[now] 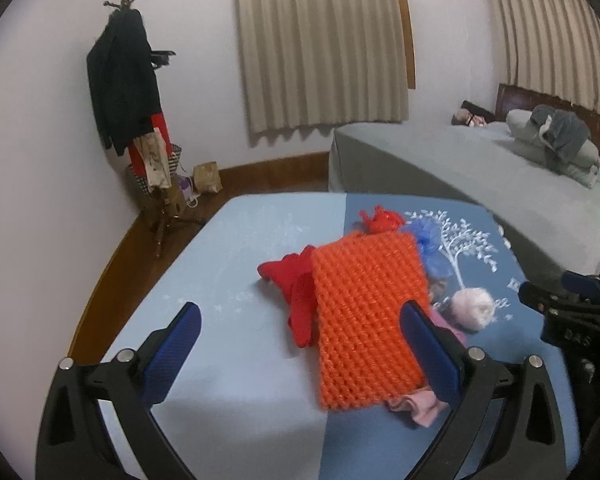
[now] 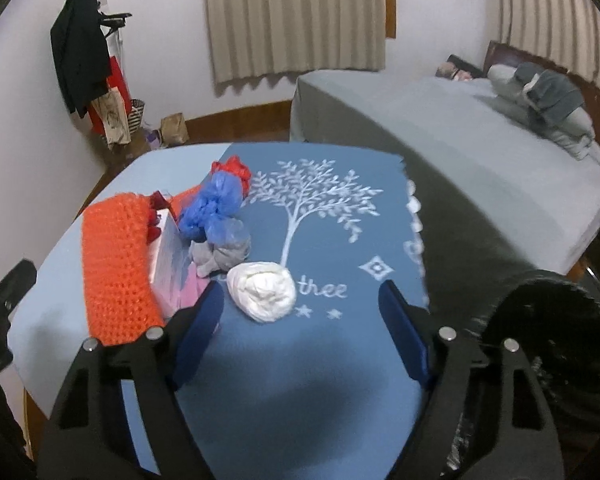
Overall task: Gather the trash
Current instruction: 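Grasp the orange mesh sleeve with the left tool while the right tool grasps the white tissue ball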
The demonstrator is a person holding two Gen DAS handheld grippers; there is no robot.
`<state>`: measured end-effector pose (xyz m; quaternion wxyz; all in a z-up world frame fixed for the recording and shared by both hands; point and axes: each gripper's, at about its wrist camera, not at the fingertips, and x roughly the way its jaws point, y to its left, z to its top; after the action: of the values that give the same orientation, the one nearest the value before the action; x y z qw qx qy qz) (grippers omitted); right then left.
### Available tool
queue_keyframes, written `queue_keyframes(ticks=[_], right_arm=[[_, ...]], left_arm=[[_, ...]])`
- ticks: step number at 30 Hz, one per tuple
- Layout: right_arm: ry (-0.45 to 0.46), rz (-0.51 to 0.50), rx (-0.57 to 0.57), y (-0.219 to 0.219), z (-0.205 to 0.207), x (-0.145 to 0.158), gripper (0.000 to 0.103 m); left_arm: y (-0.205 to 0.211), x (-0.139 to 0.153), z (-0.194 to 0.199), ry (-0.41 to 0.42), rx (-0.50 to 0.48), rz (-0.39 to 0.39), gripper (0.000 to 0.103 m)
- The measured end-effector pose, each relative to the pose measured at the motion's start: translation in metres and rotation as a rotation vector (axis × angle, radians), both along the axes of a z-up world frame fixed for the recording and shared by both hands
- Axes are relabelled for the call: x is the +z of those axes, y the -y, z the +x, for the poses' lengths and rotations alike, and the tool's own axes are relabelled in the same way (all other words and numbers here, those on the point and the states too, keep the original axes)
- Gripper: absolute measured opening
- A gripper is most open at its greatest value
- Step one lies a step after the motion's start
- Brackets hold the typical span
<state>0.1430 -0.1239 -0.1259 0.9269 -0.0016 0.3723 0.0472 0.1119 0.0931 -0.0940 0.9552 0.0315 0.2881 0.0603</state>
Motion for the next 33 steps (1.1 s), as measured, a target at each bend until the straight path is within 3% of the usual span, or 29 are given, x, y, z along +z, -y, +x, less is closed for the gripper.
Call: queue_keyframes(ticks=[6,11,13,14,16,19,25,30,33], right_arm=[[-0.066,-0.023,0.026,-0.014,0.029,-0.029,0.074],[-0.125,-0.016,0.047,-0.019,0.043,-0.045,0.064],[-0.144,-0.009,0.085,-0.023,0.045,-0.05,0.056],[-0.151,0.001,0.109,-0.026,0.046,-0.051,0.045],[-0.157,0.017,0.132,-0.029,0.045,-0.051,0.035],[-0.159,0.046,0.135,-0.025,0.043,-0.05,0.026],[-0.119,0.067,0.123,-0.011,0.032,-0.035,0.019],[-0.077,0.051,0.129,-0.007,0.017,-0.019,0.019],[-0.055,0.057,0.121,-0.002,0.009,-0.01,0.019]], left_arm=[[-0.002,-0.017,0.018,-0.027,-0.02,-0.015,0.097],[0.001,-0.027,0.032,-0.058,-0.032,-0.036,0.092],[0.002,-0.03,0.036,-0.072,-0.038,-0.048,0.091],[0.003,-0.032,0.038,-0.079,-0.041,-0.053,0.09],[0.003,-0.036,0.041,-0.092,-0.046,-0.058,0.086],[0.003,-0.042,0.047,-0.12,-0.06,-0.078,0.079],[0.009,-0.045,0.051,-0.14,-0.115,-0.124,0.055],[0.016,-0.039,0.05,-0.128,-0.137,-0.132,0.015],[0.022,-0.03,0.043,-0.079,-0.149,-0.123,0.007]])
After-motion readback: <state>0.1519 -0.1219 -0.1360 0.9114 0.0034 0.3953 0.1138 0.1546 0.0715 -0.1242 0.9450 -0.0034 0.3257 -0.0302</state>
